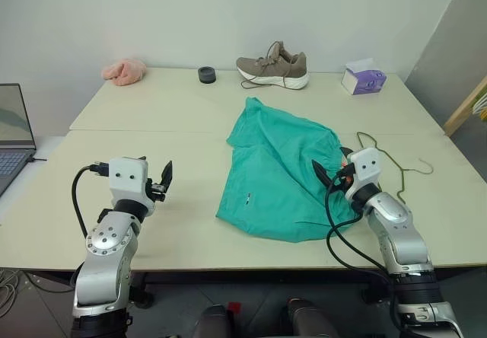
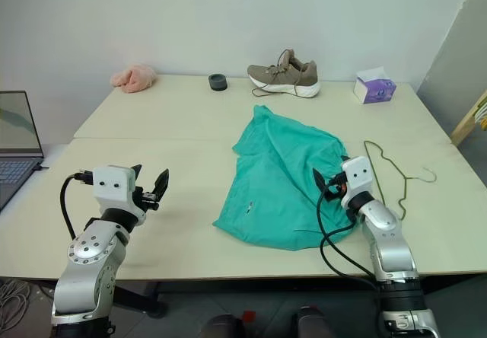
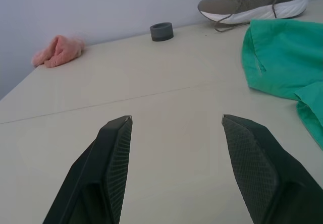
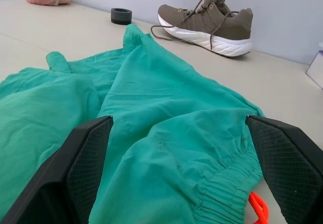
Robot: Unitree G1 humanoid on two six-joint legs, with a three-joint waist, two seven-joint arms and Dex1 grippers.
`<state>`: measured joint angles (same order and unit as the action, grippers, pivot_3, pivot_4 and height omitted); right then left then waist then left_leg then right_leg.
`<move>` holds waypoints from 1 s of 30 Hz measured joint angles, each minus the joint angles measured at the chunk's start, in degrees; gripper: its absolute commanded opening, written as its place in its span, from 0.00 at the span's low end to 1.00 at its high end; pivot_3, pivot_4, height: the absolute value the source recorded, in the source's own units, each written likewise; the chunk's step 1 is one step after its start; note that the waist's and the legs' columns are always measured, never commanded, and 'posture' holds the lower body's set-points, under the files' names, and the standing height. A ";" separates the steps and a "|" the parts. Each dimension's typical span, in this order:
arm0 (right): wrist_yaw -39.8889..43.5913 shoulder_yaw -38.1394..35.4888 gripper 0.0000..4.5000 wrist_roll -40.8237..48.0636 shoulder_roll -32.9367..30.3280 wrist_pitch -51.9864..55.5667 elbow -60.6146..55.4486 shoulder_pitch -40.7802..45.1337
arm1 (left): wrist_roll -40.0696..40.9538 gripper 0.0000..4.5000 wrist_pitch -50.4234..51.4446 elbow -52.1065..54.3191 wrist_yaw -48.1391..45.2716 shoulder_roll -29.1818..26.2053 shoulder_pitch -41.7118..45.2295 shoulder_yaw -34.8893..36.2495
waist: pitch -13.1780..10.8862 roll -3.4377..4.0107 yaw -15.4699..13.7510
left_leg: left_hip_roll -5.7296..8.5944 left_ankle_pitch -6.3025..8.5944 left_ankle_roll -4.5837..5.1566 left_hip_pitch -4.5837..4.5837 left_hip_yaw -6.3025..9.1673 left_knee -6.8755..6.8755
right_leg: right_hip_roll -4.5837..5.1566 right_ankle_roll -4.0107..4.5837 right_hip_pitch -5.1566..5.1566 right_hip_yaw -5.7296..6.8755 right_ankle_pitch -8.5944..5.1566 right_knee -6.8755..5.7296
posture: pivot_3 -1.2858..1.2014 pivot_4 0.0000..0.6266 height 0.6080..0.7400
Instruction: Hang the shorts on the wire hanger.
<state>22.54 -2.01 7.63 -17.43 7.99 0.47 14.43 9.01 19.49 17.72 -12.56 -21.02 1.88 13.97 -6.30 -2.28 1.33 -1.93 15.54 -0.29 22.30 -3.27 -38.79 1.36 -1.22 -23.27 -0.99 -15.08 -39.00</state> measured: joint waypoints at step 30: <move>12.28 1.95 1.00 2.76 -7.52 -0.42 -9.29 -7.32 | 6.65 1.00 -2.84 -0.20 -24.54 -11.58 1.24 -8.41 | -0.11 0.17 0.49 | -0.02 0.01 0.01 0.00 -0.04 0.04 | -0.02 0.09 0.00 0.02 -0.08 0.07 | 0.49 0.14 1.00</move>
<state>34.82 -0.06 10.38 -24.95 7.57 -8.82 7.11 15.66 16.65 17.52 -37.11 -32.60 3.12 5.55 -6.41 -2.11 1.82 -1.94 15.54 -0.28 22.30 -3.31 -38.75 1.34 -1.14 -23.27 -0.97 -15.16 -38.92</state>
